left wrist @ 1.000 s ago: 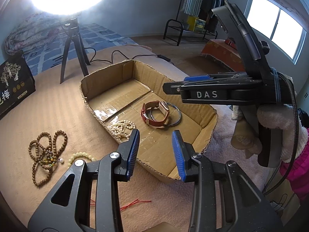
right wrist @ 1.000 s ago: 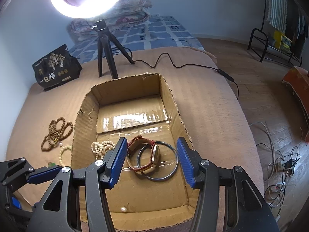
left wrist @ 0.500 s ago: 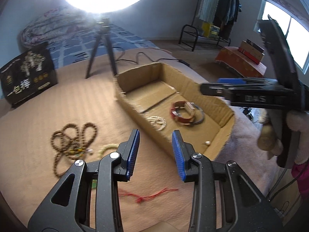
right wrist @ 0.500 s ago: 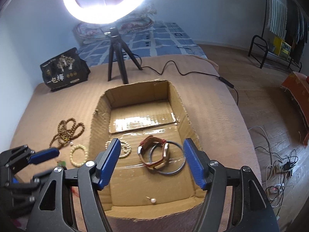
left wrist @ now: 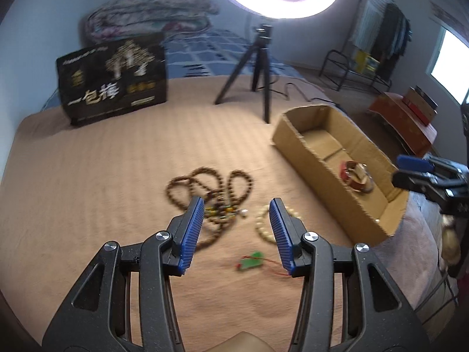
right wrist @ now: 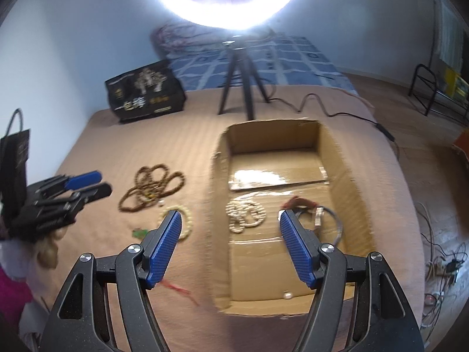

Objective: Organize jewelry
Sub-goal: 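Move both tools back toward the wooden beads and jade pendant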

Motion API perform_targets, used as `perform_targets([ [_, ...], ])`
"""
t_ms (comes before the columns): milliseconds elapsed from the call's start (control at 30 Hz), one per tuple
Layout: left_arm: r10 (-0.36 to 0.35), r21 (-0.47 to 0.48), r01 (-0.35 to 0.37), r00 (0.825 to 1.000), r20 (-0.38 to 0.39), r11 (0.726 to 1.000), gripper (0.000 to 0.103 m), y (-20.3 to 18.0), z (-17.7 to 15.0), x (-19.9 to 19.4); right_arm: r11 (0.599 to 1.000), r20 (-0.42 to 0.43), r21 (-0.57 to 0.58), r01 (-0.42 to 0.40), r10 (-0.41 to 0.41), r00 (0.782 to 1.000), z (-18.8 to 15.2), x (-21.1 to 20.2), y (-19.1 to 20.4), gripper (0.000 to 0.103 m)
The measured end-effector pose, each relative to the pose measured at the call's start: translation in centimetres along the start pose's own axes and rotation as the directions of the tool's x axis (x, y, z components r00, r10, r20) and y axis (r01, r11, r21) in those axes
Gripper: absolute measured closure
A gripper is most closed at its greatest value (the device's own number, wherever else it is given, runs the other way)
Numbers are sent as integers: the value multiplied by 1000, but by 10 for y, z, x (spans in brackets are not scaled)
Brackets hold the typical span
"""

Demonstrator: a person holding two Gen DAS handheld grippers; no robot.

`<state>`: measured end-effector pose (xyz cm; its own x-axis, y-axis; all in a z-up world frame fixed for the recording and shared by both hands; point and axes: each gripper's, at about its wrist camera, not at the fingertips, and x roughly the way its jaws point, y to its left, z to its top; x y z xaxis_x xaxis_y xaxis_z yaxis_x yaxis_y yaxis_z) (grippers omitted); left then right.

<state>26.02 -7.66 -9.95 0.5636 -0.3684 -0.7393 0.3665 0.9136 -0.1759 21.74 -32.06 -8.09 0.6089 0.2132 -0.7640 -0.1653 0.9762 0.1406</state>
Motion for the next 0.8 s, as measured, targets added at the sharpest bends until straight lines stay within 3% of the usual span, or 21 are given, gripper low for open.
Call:
perform_targets([
  [167,13,-37,-14,1000,-23,999,55,19,-4,7,998,-37,-42,-46,44,998,-2,13,25,34],
  [433,-31,-108,22,996,-82,994,53,35,-4,28,987,-123,-118,-107,92,988,-10,45,64,34],
  [700,-50,-155,27,988,-147,987,52,34,1,58,986,-195,-104,-130,108,975,-19,76,74,34],
  [800,-27,-161,-2,984,-178,987,52,32,5,73,987,-204,-97,-131,109,973,-20,83,75,34],
])
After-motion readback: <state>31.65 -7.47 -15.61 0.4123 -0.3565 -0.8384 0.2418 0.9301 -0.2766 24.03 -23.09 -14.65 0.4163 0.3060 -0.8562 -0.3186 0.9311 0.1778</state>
